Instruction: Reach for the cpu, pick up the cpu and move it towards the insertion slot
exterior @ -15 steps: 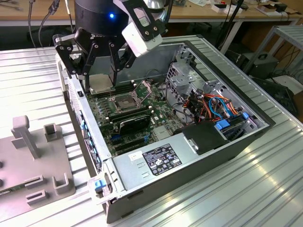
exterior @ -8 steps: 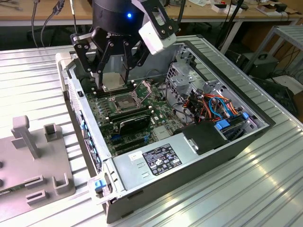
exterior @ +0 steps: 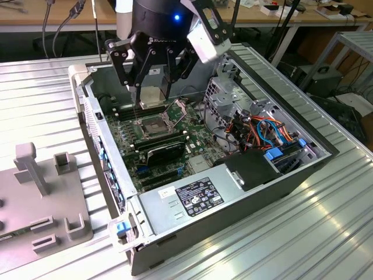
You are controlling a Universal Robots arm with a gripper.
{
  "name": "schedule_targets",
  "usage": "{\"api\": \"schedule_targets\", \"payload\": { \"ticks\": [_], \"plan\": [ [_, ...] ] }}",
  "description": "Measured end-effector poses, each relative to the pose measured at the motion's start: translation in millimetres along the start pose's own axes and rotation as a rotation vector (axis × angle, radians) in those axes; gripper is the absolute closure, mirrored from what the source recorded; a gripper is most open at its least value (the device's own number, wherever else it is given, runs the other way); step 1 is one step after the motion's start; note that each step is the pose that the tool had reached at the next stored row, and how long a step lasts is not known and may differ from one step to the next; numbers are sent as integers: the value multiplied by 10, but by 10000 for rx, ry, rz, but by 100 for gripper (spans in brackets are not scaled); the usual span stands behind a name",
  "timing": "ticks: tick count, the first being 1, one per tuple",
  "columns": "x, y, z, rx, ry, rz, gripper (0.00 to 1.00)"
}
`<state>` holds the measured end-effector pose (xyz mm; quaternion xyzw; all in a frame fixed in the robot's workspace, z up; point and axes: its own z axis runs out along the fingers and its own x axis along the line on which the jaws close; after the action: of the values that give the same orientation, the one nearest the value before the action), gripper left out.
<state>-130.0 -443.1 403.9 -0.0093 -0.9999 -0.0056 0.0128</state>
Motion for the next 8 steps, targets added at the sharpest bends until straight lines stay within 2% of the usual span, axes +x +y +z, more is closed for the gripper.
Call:
{"api": "schedule_targets", "payload": {
  "ticks": [5, 6, 8],
  "plan": [
    [-143, 19, 2, 74, 0, 1, 45],
    [-190, 28, 5, 97, -2, 3, 45],
    [-263, 74, 13, 126, -3, 3, 45]
  ]
}}
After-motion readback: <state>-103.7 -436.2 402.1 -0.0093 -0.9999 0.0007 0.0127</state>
